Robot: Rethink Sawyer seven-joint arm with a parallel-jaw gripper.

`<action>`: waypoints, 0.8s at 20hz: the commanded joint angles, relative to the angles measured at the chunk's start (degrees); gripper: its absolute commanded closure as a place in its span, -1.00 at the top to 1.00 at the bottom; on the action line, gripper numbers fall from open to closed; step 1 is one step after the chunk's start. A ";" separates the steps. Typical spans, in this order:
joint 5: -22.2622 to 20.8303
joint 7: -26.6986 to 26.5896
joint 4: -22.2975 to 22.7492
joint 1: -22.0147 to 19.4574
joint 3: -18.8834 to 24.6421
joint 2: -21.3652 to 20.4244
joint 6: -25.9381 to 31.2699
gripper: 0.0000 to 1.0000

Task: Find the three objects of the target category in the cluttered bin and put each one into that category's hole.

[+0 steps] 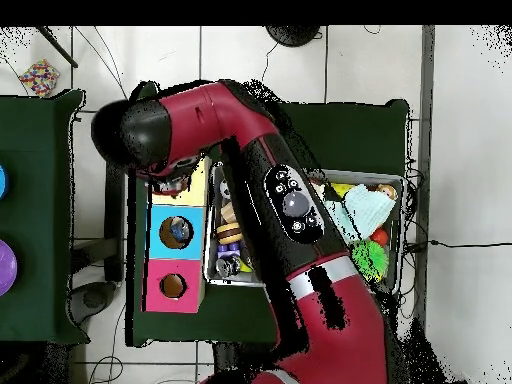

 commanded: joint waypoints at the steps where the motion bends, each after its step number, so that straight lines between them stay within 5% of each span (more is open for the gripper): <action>1: -4.50 -3.67 -15.24 -0.64 -2.39 5.33 4.25 1.00; 16: -11.65 -14.58 -33.79 0.61 0.27 14.75 7.82 1.00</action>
